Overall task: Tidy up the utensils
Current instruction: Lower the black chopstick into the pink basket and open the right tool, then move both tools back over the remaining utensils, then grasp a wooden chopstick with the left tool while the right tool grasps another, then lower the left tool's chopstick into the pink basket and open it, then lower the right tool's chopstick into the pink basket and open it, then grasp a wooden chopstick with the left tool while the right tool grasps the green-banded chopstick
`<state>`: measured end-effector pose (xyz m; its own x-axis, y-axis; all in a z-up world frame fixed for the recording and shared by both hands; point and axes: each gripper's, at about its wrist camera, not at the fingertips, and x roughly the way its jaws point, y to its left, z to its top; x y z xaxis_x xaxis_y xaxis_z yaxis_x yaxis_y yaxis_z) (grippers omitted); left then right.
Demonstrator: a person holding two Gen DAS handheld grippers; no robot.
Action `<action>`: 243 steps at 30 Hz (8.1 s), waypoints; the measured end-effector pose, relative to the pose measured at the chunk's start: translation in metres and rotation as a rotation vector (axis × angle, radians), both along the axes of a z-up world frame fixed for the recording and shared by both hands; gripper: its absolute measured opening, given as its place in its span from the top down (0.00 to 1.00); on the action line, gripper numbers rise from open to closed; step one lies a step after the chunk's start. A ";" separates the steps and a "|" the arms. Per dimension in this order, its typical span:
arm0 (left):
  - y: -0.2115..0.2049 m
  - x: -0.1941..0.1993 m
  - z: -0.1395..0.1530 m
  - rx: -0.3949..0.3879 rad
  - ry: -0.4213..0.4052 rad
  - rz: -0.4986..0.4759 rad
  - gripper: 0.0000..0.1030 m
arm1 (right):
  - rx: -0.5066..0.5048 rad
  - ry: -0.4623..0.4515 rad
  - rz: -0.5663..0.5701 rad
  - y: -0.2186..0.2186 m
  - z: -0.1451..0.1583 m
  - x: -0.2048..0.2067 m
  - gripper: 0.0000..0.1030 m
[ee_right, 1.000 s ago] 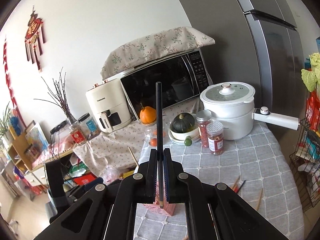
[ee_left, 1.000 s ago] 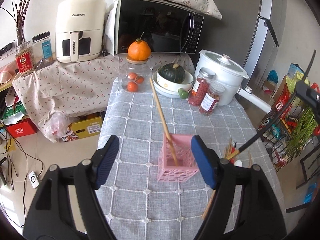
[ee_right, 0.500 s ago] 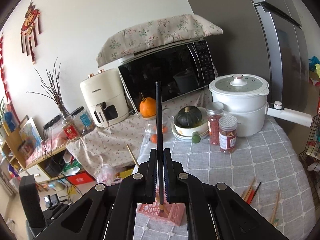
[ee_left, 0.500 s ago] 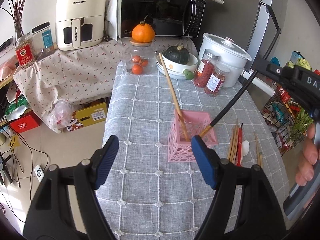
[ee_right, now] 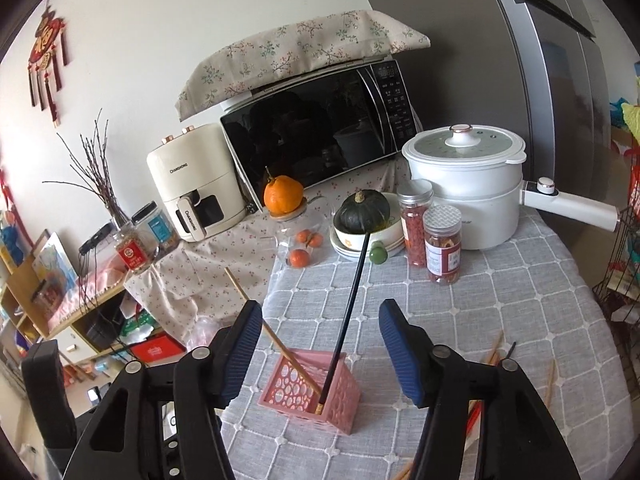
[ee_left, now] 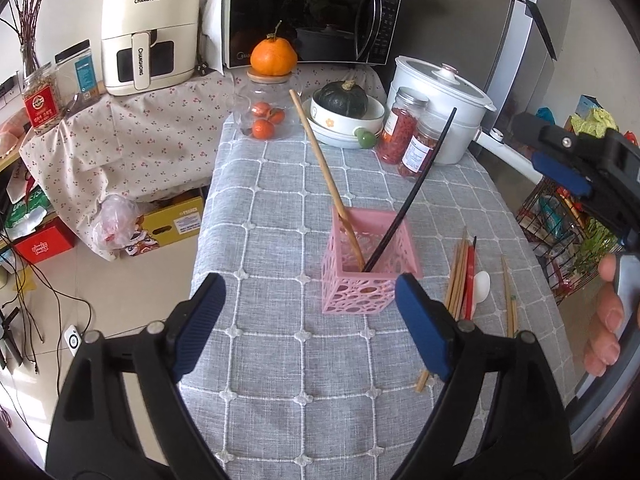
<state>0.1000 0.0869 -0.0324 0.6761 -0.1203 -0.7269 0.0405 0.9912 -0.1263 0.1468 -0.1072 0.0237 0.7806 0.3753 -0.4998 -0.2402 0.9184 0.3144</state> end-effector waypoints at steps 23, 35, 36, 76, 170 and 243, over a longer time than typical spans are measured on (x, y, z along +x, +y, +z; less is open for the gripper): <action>-0.067 -0.002 -0.022 0.041 0.134 -0.138 0.07 | -0.165 0.310 -0.213 -0.142 -0.061 -0.024 0.14; -0.135 0.033 -0.042 0.037 0.219 -0.224 0.17 | -0.218 0.452 -0.243 -0.173 -0.090 -0.016 0.14; -0.143 0.038 -0.045 0.032 0.228 -0.233 0.23 | -0.225 0.455 -0.245 -0.174 -0.090 -0.015 0.14; -0.233 0.105 -0.087 0.236 0.273 -0.342 0.92 | -0.112 0.594 -0.309 -0.228 -0.129 0.015 0.14; 0.002 -0.015 0.031 -0.059 -0.157 0.084 0.21 | -0.007 -0.128 0.050 -0.030 0.049 -0.067 0.94; -0.126 -0.005 -0.054 0.178 0.223 -0.260 0.12 | -0.323 0.741 -0.147 -0.153 -0.176 -0.002 0.27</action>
<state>0.0954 -0.0393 -0.0869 0.4629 -0.1259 -0.8774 0.2847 0.9585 0.0126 0.1448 -0.2607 -0.1527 0.2358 0.0445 -0.9708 0.0557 0.9967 0.0592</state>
